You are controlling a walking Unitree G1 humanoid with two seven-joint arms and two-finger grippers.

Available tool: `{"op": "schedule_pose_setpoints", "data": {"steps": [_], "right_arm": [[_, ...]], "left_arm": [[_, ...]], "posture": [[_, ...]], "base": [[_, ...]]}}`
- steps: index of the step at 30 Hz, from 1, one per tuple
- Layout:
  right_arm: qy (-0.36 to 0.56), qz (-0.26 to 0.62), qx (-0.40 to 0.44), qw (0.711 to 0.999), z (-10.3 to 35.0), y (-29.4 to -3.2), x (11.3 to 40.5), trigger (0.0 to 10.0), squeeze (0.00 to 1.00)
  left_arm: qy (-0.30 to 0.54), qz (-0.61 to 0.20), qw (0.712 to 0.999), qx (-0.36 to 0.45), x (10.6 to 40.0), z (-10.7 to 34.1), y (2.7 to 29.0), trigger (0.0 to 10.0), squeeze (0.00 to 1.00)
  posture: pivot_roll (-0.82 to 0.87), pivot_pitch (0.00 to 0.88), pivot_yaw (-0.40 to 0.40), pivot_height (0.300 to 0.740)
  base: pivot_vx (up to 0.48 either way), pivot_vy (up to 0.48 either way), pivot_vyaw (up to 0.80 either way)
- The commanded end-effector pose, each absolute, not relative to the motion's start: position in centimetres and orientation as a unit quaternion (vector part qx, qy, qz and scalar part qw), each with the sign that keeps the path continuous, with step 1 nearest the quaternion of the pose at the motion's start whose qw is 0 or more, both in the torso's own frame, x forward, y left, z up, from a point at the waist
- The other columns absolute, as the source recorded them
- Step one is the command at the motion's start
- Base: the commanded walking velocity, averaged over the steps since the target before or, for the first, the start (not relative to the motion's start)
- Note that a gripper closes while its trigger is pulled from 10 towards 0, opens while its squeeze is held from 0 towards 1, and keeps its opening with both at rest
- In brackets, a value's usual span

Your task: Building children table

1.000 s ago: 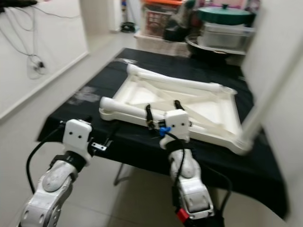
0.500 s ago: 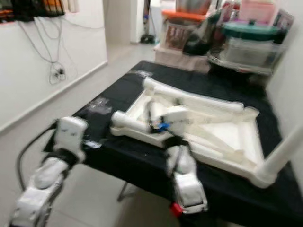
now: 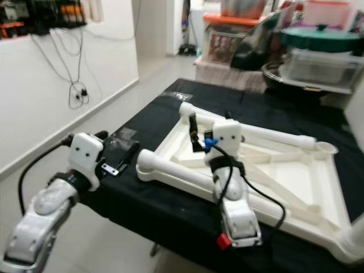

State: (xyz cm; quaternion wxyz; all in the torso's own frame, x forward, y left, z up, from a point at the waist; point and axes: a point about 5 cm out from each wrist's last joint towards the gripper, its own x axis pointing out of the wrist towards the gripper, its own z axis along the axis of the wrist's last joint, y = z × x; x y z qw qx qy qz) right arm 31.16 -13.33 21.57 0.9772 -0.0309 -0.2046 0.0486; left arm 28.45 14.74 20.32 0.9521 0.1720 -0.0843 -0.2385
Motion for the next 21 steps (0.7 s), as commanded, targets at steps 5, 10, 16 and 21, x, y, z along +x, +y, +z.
{"op": "schedule_pose_setpoints", "data": {"steps": [5,10,16,21], "right_arm": [[-0.2,0.022,-0.025,0.979,21.6,-14.6,31.4,10.0,0.0],[-0.21,0.016,-0.02,0.977,22.3,-14.8,31.5,10.0,0.0],[-0.214,0.007,-0.015,0.977,22.8,-14.9,31.6,10.0,0.0],[-0.214,0.003,-0.007,0.977,22.8,-14.8,31.4,10.0,0.0]], "left_arm": [[-0.057,-0.343,0.907,0.237,30.3,20.8,14.8,10.0,0.0],[-0.022,-0.399,0.87,0.29,32.7,22.1,15.5,10.0,0.0],[0.042,-0.472,0.81,0.346,35.6,24.6,15.9,10.0,0.0],[0.105,-0.5,0.774,0.374,37.4,25.9,16.4,10.0,0.0]], "posture": [[0.09,0.0,-0.036,0.74],[0.1,0.0,-0.024,0.74],[0.11,0.009,-0.005,0.74],[0.11,0.025,0.018,0.74]], "base": [[0.0,0.0,0.0],[0.0,0.0,-0.32],[0.0,0.0,-0.67],[0.0,0.0,0.0]]}}
